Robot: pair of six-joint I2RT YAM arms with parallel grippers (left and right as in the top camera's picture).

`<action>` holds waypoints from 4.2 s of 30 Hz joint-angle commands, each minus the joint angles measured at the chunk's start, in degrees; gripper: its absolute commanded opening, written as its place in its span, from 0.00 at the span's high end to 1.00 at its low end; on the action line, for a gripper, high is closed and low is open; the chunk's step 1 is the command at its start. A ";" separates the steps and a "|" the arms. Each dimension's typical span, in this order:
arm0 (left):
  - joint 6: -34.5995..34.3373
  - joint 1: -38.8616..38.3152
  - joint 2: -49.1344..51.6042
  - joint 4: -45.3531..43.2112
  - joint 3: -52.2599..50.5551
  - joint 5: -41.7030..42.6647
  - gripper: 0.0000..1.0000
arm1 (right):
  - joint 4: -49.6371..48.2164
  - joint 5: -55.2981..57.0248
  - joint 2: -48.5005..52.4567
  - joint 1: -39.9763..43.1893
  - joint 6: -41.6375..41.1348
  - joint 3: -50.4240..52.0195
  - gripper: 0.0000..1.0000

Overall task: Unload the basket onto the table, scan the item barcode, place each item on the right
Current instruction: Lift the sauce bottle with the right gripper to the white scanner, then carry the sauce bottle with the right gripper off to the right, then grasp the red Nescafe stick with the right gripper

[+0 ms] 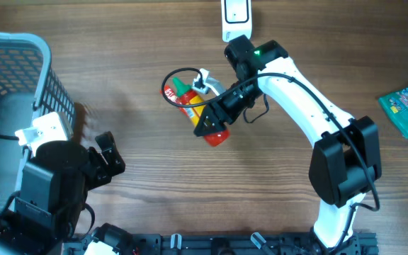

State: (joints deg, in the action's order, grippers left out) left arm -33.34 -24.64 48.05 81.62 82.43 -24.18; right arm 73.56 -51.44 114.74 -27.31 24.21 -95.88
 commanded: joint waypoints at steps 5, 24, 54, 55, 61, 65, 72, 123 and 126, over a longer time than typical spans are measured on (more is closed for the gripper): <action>-0.35 -0.22 -0.11 -0.11 0.07 -0.55 0.00 | -6.71 39.43 -1.51 0.55 -16.85 -9.73 0.57; -0.35 -0.22 -0.11 -0.11 0.07 -0.55 0.00 | -43.63 67.80 1.05 6.38 2.67 -10.78 0.55; -0.35 -0.22 -0.11 -0.11 0.07 -0.55 0.00 | -47.84 72.24 26.47 10.69 16.28 -27.45 0.51; -0.35 -0.22 -0.11 -0.11 0.07 -0.55 0.00 | -48.26 72.24 26.47 10.69 16.06 -27.52 0.51; -0.35 -0.22 -0.11 -0.11 0.07 -0.55 0.00 | -34.14 74.73 26.36 13.14 4.28 -39.87 0.51; -0.35 -0.22 -0.11 -0.11 0.07 -0.55 0.00 | -20.83 74.79 26.21 20.94 -4.46 -44.70 0.50; -0.35 -0.22 -0.11 -0.11 0.07 -0.55 0.00 | -6.58 72.59 26.43 43.54 -15.39 -44.19 0.51; -0.35 -0.22 -0.11 -0.11 0.07 -0.55 0.00 | -4.46 43.34 33.38 -7.21 -19.61 -43.87 0.06; -0.35 -0.22 -0.11 -0.11 0.07 -0.55 0.00 | -4.57 46.56 35.10 -10.51 -19.17 -43.87 0.09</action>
State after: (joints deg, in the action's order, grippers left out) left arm -33.34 -24.64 48.05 81.62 82.46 -24.18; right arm 69.04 -12.88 148.03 -36.07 3.14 -139.63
